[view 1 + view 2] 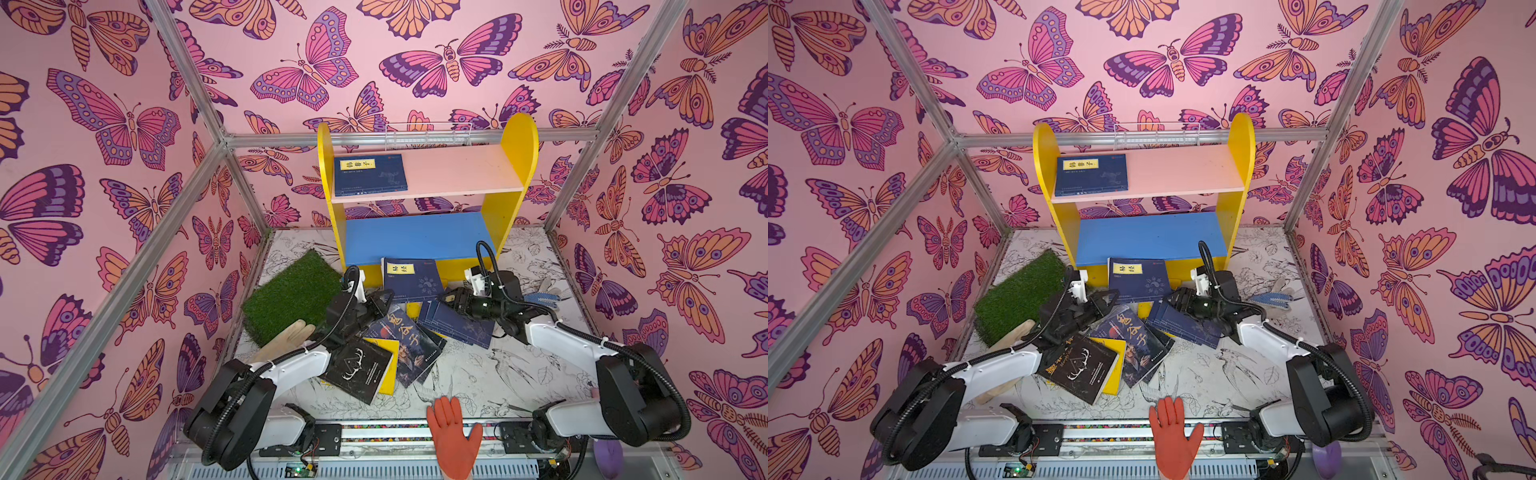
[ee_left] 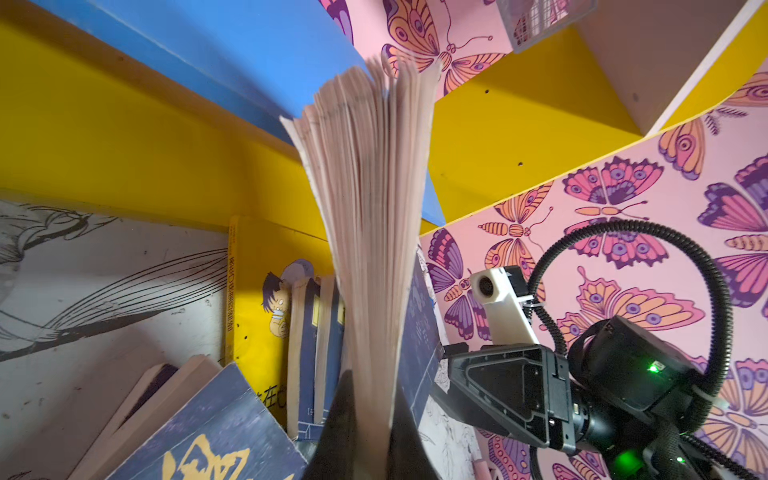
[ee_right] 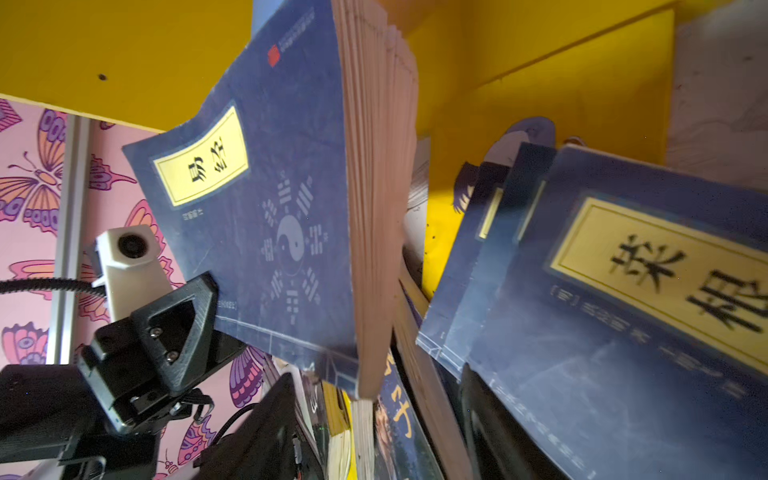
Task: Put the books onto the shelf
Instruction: 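Lift the book upright with the right gripper while the left gripper grips another book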
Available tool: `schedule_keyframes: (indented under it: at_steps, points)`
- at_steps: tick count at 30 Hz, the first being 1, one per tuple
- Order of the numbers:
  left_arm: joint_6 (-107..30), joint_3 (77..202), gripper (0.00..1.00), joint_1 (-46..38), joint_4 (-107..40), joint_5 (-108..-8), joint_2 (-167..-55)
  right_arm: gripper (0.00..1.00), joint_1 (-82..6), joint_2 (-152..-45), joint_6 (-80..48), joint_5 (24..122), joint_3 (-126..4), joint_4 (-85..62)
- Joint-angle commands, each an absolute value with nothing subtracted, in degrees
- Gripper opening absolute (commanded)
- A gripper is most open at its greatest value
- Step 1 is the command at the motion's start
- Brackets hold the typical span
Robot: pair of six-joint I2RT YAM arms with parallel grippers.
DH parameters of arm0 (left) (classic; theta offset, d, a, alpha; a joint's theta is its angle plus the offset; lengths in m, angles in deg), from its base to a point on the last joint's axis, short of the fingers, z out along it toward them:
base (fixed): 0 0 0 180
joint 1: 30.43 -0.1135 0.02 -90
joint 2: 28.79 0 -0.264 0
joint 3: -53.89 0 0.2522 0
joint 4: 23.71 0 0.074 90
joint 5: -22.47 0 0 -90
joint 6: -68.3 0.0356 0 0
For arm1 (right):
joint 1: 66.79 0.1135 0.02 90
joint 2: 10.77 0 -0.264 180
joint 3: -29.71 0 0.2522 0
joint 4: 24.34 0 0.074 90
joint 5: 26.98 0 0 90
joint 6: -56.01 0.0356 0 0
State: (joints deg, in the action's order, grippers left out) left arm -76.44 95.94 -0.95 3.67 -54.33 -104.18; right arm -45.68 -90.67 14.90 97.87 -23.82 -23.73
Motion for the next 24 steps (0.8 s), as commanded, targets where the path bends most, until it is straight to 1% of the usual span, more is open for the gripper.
schedule_keyframes:
  at_steps: [1, 6, 12, 13, 17, 18, 22, 24]
  points:
    - [-79.17, 95.42, 0.0, -1.51, 12.62, -51.89, -104.76, 0.59, -45.21, -90.56, 17.77, 99.51, -25.68, -28.47]
    - [-78.77, 95.6, 0.0, -1.51, 12.49, -51.11, -104.94, 0.51, -45.25, -90.62, 18.86, 99.41, -27.11, -30.66]
    - [-78.21, 95.22, 0.0, -1.51, 11.32, -50.8, -103.94, 0.45, -45.23, -91.35, 17.63, 99.48, -29.62, -30.24]
    - [-78.18, 95.01, 0.0, -1.51, 11.31, -50.9, -103.68, 0.42, -45.25, -91.57, 17.79, 99.57, -29.91, -30.5]
    - [-77.61, 94.72, 0.0, -1.51, 10.09, -51.19, -102.88, 0.25, -45.16, -92.76, 19.4, 102.33, -30.39, -33.38]
    - [-77.35, 94.72, 0.0, -1.51, 9.94, -51.09, -102.88, 0.23, -45.09, -92.86, 19.7, 102.51, -30.24, -34.03]
    - [-77.02, 94.81, 0.0, -1.52, 9.64, -50.51, -103.18, 0.06, -45.13, -92.36, 20.08, 103.22, -29.36, -36.13]
    - [-76.94, 94.96, 0.0, -1.51, 9.36, -50.47, -103.38, 0.0, -45.15, -92.01, 20.09, 103.62, -29.36, -36.5]
